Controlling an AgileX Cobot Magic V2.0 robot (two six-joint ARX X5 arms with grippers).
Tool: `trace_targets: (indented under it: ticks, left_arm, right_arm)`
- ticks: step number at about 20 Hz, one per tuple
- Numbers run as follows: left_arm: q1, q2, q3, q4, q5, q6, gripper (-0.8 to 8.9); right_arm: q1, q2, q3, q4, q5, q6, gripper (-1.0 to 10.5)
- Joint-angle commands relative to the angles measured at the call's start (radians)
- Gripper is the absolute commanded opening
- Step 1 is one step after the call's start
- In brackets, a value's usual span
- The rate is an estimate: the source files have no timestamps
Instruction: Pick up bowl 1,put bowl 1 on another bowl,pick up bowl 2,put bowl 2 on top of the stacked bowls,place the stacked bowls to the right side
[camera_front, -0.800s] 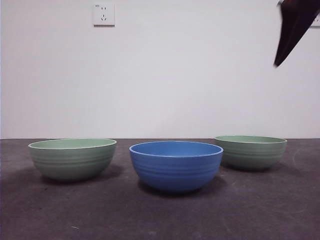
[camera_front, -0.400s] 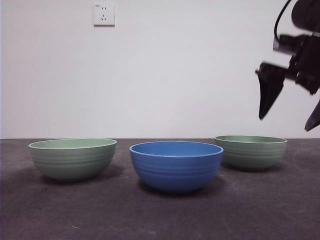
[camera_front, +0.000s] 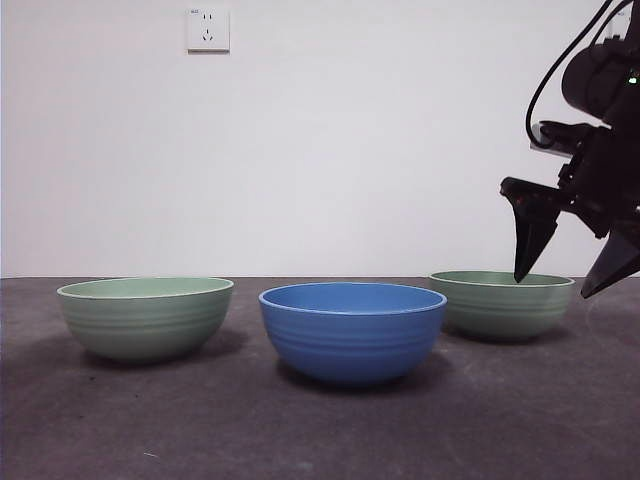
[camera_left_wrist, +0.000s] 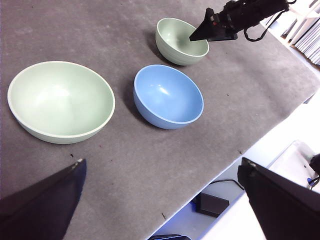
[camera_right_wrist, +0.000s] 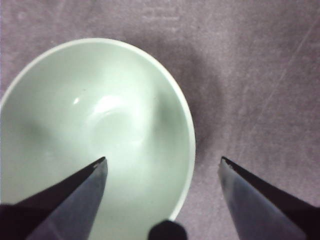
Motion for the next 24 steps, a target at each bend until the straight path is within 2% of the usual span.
trace_targets:
  ticks: [1, 5, 7, 10, 12, 16, 20, 24]
  left_arm:
    - [0.001, 0.0, 0.002, 0.009, 0.003, -0.002, 6.59]
    - [0.001, 0.0, 0.002, 0.009, 0.002, -0.002, 6.59]
    - [0.001, 0.0, 0.002, 0.009, 0.002, -0.002, 6.59]
    - [0.001, 0.0, 0.002, 0.009, 0.002, -0.002, 6.59]
    - [0.001, 0.0, 0.002, 0.009, 0.002, -0.002, 6.59]
    - [0.001, 0.0, 0.002, 0.009, 0.002, -0.002, 6.59]
    - [0.001, 0.0, 0.002, 0.009, 0.001, -0.002, 6.59]
    - [0.001, 0.0, 0.002, 0.009, 0.001, -0.002, 6.59]
  right_arm:
    - [0.002, 0.03, 0.002, 0.013, 0.004, 0.026, 2.8]
    - [0.002, 0.047, 0.002, 0.019, 0.003, 0.029, 2.3]
    - [0.002, 0.047, 0.002, 0.04, 0.002, 0.03, 1.0]
    - [0.002, 0.047, 0.002, 0.043, 0.003, 0.039, 0.7]
    - [0.002, 0.045, 0.002, 0.043, 0.003, 0.039, -0.1]
    - [0.002, 0.017, 0.004, 0.042, 0.002, 0.039, -0.1]
    - [0.011, -0.087, 0.004, 0.004, -0.006, 0.038, -0.1]
    - [0.093, -0.226, 0.004, -0.086, -0.061, 0.035, -0.1]
